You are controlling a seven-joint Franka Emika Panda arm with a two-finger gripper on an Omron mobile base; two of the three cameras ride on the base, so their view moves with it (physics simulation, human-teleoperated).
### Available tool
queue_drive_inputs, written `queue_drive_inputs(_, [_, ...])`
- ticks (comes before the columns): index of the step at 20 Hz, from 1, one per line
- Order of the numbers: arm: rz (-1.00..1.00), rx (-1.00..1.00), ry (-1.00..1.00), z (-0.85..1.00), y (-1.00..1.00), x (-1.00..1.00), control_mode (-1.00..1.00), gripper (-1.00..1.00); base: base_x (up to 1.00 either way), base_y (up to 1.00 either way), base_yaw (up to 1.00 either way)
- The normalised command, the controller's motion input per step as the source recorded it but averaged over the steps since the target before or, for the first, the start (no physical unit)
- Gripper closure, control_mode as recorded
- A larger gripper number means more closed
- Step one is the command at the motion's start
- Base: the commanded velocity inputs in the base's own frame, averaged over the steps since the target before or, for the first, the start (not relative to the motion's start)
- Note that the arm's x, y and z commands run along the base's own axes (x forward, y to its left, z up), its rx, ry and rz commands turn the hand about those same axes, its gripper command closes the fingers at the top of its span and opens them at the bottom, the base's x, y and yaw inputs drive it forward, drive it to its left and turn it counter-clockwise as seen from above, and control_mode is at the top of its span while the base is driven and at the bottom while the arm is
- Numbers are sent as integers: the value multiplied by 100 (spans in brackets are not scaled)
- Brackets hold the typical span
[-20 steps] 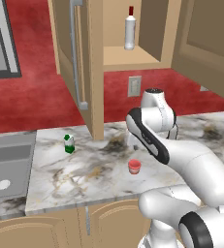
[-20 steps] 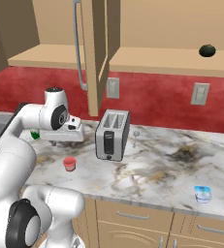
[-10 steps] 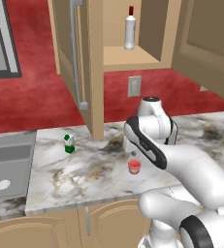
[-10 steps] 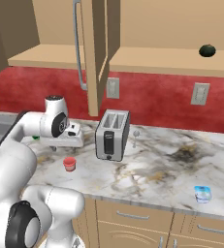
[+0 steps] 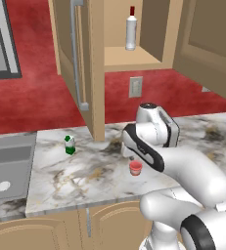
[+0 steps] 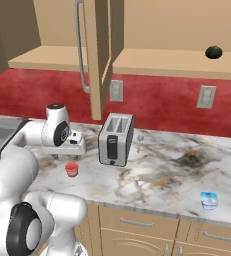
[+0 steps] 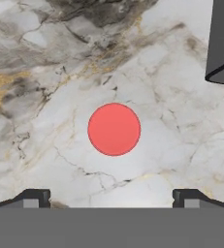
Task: Pick the jam and yogurt from the counter and place them in the cabinets closest to them.
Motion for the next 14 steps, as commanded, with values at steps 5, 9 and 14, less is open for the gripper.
queue_drive_inputs(5, [0, 0, -1, -20, 7, 9, -100, -100, 0, 0, 0])
queue_drive_inputs(9, [0, 0, -3, -19, 3, 9, -100, -100, 0, 0, 0])
queue_drive_inputs(14, [0, 0, -5, -17, 0, 9, -100, -100, 0, 0, 0])
